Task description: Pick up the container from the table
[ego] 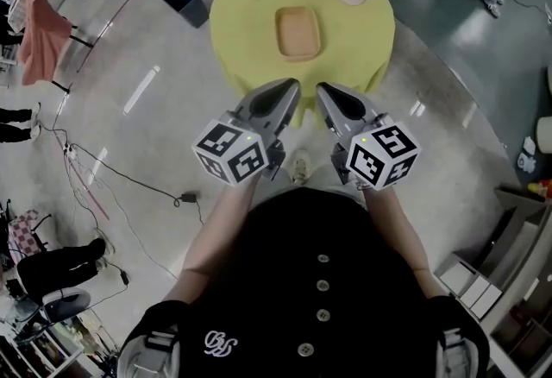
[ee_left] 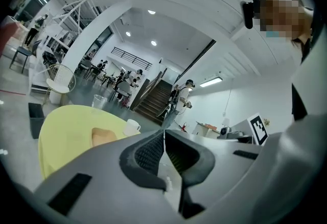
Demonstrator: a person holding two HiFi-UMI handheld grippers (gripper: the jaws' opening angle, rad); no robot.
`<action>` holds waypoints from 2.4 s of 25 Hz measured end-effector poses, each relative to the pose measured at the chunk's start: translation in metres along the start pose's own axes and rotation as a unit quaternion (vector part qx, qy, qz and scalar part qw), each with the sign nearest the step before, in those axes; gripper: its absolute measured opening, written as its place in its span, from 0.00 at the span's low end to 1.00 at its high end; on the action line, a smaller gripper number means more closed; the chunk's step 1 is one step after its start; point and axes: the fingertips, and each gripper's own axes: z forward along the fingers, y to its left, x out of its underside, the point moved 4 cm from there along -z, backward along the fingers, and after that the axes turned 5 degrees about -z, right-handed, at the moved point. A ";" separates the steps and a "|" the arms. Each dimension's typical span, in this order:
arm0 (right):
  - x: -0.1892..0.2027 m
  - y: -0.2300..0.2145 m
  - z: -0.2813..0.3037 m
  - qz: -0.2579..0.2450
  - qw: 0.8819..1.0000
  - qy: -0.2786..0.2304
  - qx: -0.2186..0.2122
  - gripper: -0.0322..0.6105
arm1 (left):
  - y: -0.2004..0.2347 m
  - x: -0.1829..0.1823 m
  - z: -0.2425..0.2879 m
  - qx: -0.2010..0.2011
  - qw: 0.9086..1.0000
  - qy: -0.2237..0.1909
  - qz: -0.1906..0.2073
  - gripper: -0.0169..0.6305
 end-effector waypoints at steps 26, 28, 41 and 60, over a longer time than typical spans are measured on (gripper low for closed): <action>0.017 -0.047 0.019 0.075 0.996 0.008 0.041 0.05 | 0.046 0.001 0.042 0.003 0.998 0.066 -0.019 0.05; 0.016 -0.050 0.028 0.080 0.996 0.008 0.046 0.05 | 0.055 -0.001 0.047 0.006 0.997 0.074 -0.022 0.05; 0.007 -0.090 0.087 0.104 0.989 0.020 0.099 0.05 | 0.124 -0.011 0.079 0.012 0.991 0.127 -0.044 0.05; 0.021 -0.161 0.130 0.134 0.975 0.067 0.165 0.06 | 0.210 0.001 0.108 -0.045 0.980 0.154 -0.120 0.05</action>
